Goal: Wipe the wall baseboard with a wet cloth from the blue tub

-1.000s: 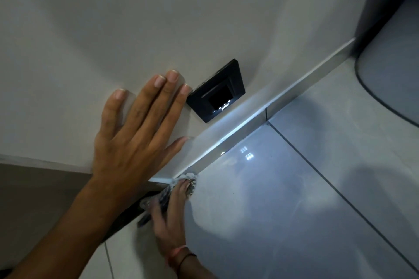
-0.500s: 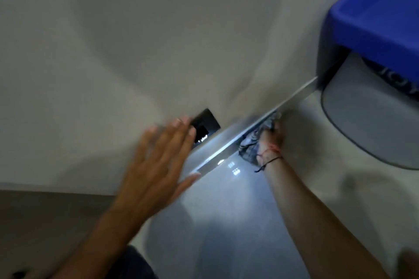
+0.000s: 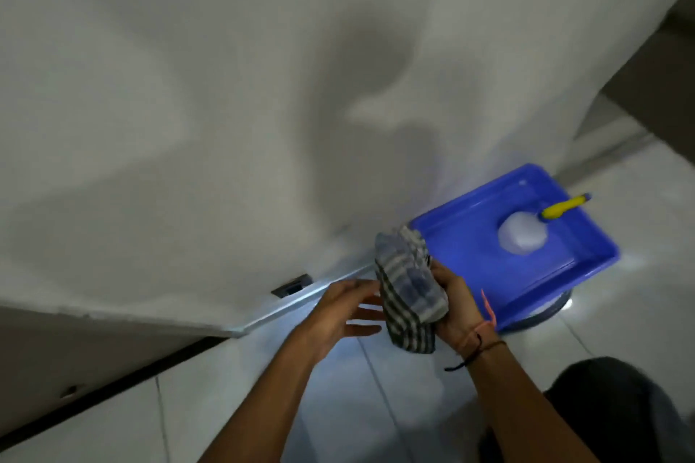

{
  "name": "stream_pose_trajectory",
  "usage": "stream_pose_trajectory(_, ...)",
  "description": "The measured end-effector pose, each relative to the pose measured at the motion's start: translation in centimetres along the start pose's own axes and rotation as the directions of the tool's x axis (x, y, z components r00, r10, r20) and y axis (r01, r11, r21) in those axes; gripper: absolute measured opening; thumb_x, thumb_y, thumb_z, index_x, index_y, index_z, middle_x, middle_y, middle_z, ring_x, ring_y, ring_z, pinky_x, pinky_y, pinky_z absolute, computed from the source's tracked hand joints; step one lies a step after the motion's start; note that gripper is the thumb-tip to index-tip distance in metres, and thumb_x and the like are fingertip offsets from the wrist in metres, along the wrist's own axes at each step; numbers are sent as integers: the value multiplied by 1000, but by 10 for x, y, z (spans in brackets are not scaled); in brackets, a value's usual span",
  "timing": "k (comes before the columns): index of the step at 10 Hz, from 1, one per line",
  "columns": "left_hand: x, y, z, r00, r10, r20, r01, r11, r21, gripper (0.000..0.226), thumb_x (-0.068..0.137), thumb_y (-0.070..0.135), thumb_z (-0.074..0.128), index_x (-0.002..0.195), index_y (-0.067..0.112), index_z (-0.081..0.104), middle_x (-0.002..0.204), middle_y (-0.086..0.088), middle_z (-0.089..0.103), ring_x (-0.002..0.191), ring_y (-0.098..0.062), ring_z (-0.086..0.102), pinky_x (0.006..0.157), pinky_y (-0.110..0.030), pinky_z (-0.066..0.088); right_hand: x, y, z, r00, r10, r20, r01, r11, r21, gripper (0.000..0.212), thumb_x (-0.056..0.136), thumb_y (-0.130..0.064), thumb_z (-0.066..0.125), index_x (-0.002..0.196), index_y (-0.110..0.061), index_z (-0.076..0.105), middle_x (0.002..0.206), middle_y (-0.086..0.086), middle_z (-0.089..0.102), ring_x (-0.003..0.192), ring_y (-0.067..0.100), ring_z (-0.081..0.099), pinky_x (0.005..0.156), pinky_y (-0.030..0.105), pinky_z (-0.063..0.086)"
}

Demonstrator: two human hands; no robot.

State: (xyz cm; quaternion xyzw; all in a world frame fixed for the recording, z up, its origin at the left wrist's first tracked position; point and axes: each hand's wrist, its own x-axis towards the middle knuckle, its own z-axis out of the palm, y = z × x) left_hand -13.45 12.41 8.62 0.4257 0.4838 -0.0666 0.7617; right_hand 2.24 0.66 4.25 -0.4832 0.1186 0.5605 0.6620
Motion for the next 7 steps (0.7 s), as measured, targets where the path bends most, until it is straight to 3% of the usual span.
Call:
stream_pose_trajectory(1, 2, 12, 51, 999, 33, -39, -34, 999, -39, 15, 102, 11, 67, 112, 6, 78, 110, -24, 79, 87, -22, 78, 78, -30, 65, -21, -59, -15, 998, -5, -62, -17, 937, -349, 41, 99, -32, 49, 88, -16, 85, 96, 6, 83, 86, 20, 80, 72, 30, 62)
stream_pose_trajectory(2, 21, 18, 118, 984, -6, -177, -12, 995, -102, 12, 103, 12, 68, 110, 8, 77, 106, -20, 79, 84, -20, 75, 76, -28, 63, -6, -103, -51, 990, -112, -80, 14, 659, -752, 22, 100, -25, 59, 97, -9, 73, 101, 14, 75, 100, 33, 70, 84, 37, 55)
stream_pose_trajectory(3, 59, 11, 182, 963, -77, -260, 24, 980, -199, 31, 104, 14, 69, 130, -1, 70, 126, -26, 74, 94, -26, 71, 79, -32, 61, 25, -127, -97, 990, -142, -18, 24, 289, -957, 18, 94, -18, 68, 103, -3, 66, 99, 16, 69, 100, 35, 66, 80, 37, 50)
stream_pose_trajectory(4, 102, 2, 221, 927, -138, -350, 51, 967, -248, 36, 103, 5, 67, 137, -4, 63, 127, -25, 72, 102, -29, 69, 92, -42, 59, 66, -139, -128, 991, -121, -61, -32, 230, -973, 33, 91, -12, 68, 122, -2, 63, 118, 22, 70, 112, 39, 65, 96, 45, 54)
stream_pose_trajectory(5, 130, -4, 233, 900, -151, -408, 71, 976, -205, 35, 104, 3, 62, 138, -2, 62, 133, -22, 70, 120, -36, 68, 105, -46, 58, 96, -151, -134, 994, 52, -100, -107, 144, -984, 59, 99, -15, 57, 153, -5, 35, 150, 21, 50, 135, 42, 50, 113, 48, 44)
stream_pose_trajectory(6, 128, -6, 239, 909, -129, -397, 99, 991, -95, 45, 104, 11, 65, 147, 1, 56, 144, -21, 64, 130, -35, 62, 115, -49, 52, 96, -165, -134, 979, 161, -128, -122, -47, -991, 68, 105, -15, 46, 160, -2, 8, 165, 21, 24, 148, 41, 34, 119, 45, 33)
stream_pose_trajectory(7, 91, 1, 245, 886, -80, -456, 140, 985, 100, 73, 105, 23, 66, 165, 3, 30, 167, -19, 37, 150, -35, 41, 123, -41, 39, 58, -191, -122, 991, 96, -92, -91, -8, -996, 63, 104, -14, 48, 157, 1, 18, 163, 22, 29, 150, 38, 32, 119, 40, 30)
